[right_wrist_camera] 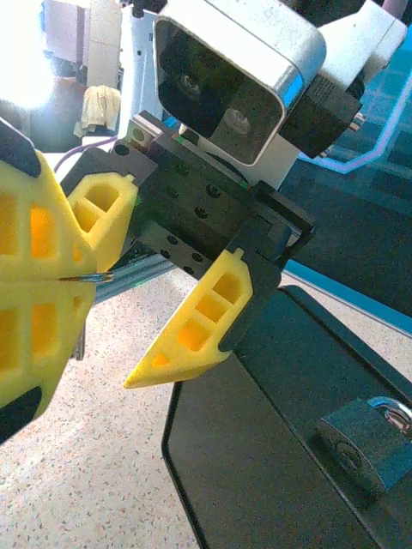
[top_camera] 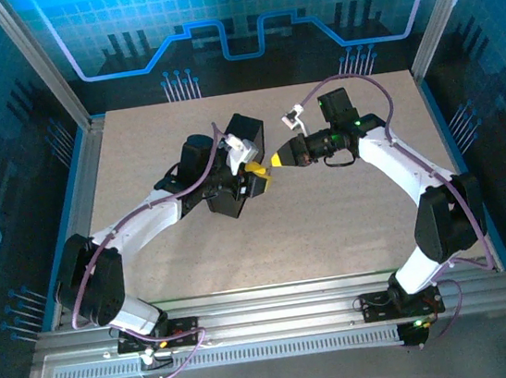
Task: Unlock the padlock with the key
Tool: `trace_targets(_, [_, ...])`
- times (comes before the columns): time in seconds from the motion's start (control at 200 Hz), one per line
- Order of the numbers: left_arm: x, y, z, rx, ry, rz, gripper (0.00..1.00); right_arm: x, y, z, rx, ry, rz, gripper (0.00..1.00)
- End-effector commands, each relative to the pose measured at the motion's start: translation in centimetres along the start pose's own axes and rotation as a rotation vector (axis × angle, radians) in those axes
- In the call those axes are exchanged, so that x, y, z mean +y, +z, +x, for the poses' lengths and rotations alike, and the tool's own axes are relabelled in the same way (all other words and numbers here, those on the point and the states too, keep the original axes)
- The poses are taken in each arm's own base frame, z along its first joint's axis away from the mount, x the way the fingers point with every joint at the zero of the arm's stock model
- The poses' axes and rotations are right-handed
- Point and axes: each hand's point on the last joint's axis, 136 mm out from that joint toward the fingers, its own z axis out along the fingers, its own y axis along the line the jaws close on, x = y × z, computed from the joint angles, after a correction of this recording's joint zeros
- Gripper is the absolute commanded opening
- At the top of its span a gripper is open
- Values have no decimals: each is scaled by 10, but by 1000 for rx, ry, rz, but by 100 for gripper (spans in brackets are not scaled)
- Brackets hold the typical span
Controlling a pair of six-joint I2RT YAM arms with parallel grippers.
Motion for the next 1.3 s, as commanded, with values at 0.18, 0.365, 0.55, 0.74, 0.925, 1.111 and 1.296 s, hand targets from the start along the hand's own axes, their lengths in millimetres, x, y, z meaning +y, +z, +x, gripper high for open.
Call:
trace_targets(0.18, [-3,-6,-10,-22,44,2,26,14,1,3,14,-29,-35,5])
trace_targets(0.365, [-1,-6,-12,-26,45,-7,16,13,2,4,16,-25,-35,5])
trace_targets(0.55, [0,-7,-13,-32,49,-20,6,11,1,5,18,-25,-30,5])
trace_targets(0.74, [-1,-8,-10,-23,45,-13,0,4,-2,4,10,-13,-9,7])
trace_targets(0.925, [-1,-8,-11,-24,41,-11,0,4,-2,5,9,-12,-14,8])
trace_targets(1.111, [-1,-7,-13,-25,29,-9,0,3,-2,4,7,-12,-14,8])
trace_targets(1.296, [-6,-7,-7,6,26,24,38,6,-3,2,3,-16,-20,7])
